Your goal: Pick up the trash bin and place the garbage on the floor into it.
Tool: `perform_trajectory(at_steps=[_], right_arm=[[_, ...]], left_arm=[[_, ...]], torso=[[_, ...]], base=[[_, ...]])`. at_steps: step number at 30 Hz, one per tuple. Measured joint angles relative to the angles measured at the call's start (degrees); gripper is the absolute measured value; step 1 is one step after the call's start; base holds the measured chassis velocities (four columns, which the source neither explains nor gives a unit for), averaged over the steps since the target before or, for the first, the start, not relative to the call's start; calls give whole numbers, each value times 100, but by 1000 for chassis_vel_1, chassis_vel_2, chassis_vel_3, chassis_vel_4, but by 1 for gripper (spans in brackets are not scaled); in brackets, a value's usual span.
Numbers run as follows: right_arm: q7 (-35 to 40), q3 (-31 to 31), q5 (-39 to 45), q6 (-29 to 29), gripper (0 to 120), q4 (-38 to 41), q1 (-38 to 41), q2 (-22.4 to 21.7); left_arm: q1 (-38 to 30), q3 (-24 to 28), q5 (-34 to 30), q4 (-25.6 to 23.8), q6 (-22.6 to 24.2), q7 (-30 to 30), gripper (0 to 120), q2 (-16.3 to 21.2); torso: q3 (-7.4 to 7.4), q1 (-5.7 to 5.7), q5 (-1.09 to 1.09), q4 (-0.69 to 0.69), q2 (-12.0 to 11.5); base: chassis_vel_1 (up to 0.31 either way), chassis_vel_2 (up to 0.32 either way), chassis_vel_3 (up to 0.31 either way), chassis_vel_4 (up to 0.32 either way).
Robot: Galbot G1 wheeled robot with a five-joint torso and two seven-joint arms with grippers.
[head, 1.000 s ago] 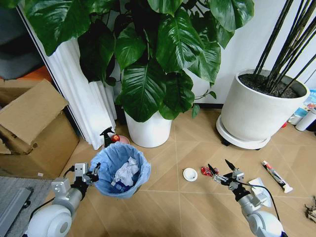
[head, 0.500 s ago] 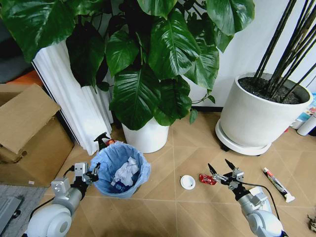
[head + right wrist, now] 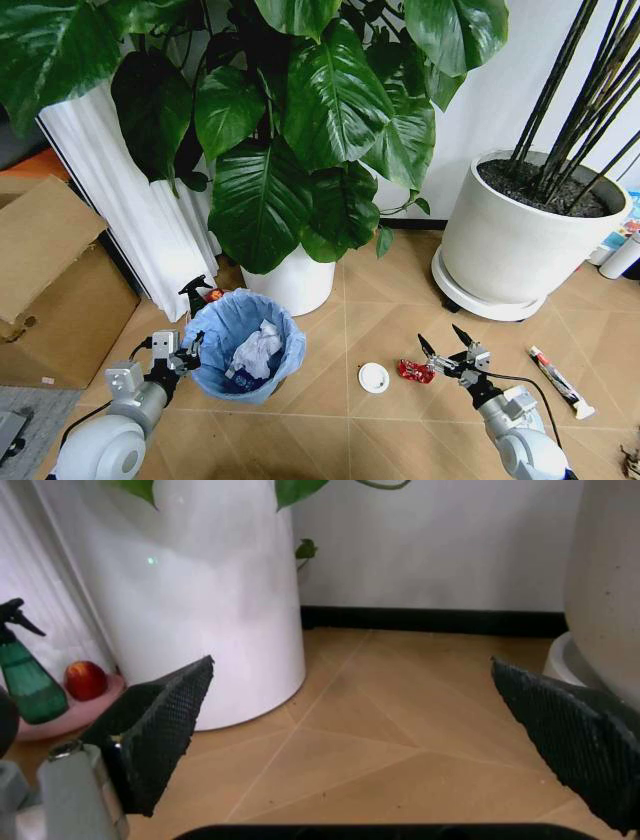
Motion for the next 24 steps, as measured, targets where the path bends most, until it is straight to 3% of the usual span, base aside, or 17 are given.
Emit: perform_trajectory(at_steps=[12,19,24], right_arm=[[3,-173,-155,-44,100,-92,59,-118],[-411,-1366,-815,-84,100,-600,486,-861],[-738,-1708,-1190,-257,100,-1220,1003,-847]], left_arm=[[111,9,56,30,0,1,1,53],[148,72,66,92,11,-19,1,193],[129,34,41,102,16,-31,1,252]], torso=[[0,0,0,-1,0],[0,0,-1,0,0],[0,0,-1,1,0]], base=[[0,0,0,0],[0,0,0,0],[0,0,0,0]])
